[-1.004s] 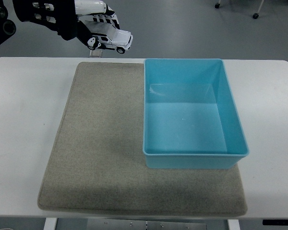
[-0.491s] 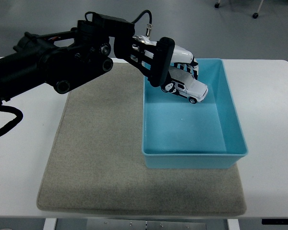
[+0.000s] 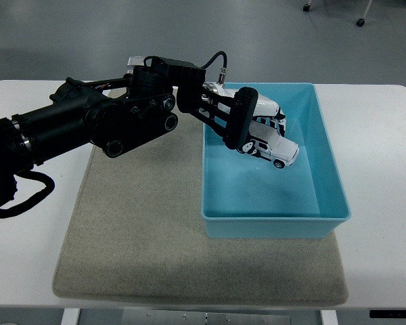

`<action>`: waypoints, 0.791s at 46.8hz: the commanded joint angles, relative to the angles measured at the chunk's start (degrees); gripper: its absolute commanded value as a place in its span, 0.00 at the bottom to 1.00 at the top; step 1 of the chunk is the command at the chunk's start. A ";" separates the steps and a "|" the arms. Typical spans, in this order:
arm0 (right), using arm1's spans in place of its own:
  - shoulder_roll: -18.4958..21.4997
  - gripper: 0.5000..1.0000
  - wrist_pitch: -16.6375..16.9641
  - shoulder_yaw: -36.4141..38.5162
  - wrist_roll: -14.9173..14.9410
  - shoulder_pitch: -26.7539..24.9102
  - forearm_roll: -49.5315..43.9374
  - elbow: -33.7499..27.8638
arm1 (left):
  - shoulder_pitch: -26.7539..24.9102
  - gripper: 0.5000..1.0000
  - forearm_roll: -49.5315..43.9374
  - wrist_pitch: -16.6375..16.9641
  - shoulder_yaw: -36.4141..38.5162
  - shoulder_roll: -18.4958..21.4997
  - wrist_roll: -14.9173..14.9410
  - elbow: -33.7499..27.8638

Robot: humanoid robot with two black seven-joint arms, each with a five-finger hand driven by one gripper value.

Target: Left hand put the white car in the blue box

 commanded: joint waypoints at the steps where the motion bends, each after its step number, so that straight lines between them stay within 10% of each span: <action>1: 0.00 0.87 -0.01 0.07 -0.03 -0.03 0.00 0.00 | 0.74 0.00 -0.02 0.60 0.06 -0.09 -0.01 -0.01; 6: 0.00 0.87 -0.01 -0.02 -0.03 0.06 0.00 0.00 | 1.44 0.00 -0.10 0.60 0.15 -0.09 -0.01 -0.09; 9: 0.00 0.87 -0.01 0.07 -0.03 -0.03 0.00 0.00 | 1.88 0.17 -0.10 0.60 0.67 -0.09 -0.01 -0.09; 15: 0.00 0.87 -0.01 -0.02 -0.03 0.06 0.00 0.00 | 2.15 0.99 -1.25 0.77 0.85 0.00 -0.01 -0.09; 26: 0.00 0.87 -0.01 -0.02 -0.03 -0.03 0.00 0.00 | 2.59 1.00 -4.93 0.77 0.32 0.26 -0.01 -0.36; 37: 0.00 0.87 -0.01 -0.02 -0.03 0.06 0.00 0.00 | 1.62 0.99 -27.33 1.30 0.06 2.02 0.07 -0.09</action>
